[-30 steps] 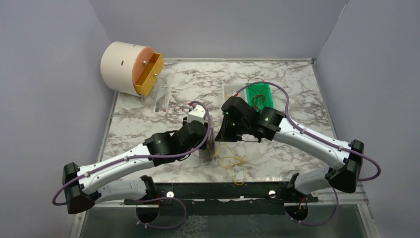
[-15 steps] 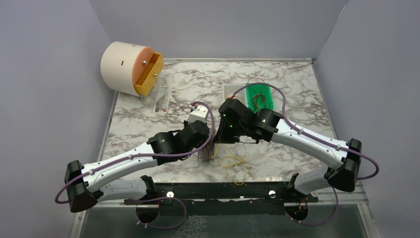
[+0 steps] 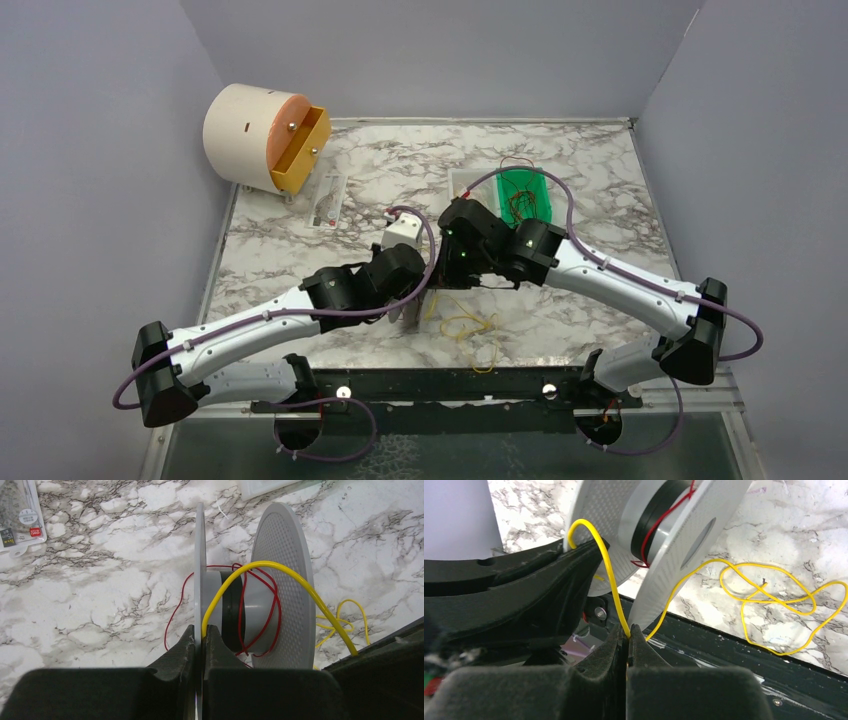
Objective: Wrap the cables
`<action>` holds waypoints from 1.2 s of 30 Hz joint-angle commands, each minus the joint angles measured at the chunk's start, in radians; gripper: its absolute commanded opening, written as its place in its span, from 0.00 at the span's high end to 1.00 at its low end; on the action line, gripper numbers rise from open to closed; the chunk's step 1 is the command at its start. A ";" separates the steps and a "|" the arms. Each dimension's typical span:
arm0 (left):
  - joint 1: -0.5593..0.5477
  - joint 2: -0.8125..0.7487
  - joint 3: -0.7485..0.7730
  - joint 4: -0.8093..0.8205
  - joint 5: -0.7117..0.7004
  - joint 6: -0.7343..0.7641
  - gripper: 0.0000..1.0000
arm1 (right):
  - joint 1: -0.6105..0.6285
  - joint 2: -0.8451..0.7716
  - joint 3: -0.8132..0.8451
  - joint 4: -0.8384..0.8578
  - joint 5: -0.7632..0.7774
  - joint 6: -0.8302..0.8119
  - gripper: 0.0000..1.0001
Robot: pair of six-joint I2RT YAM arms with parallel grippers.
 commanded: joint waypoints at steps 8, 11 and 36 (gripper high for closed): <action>0.000 -0.031 0.030 -0.010 -0.008 0.052 1.00 | 0.008 -0.052 0.056 0.016 0.127 -0.145 0.99; 0.000 -0.050 0.041 -0.016 -0.002 0.058 1.00 | 0.008 -0.070 0.054 0.007 0.204 -0.208 0.99; 0.000 -0.150 0.209 -0.097 0.168 0.147 1.00 | -0.056 -0.107 -0.177 0.307 0.656 -0.523 0.53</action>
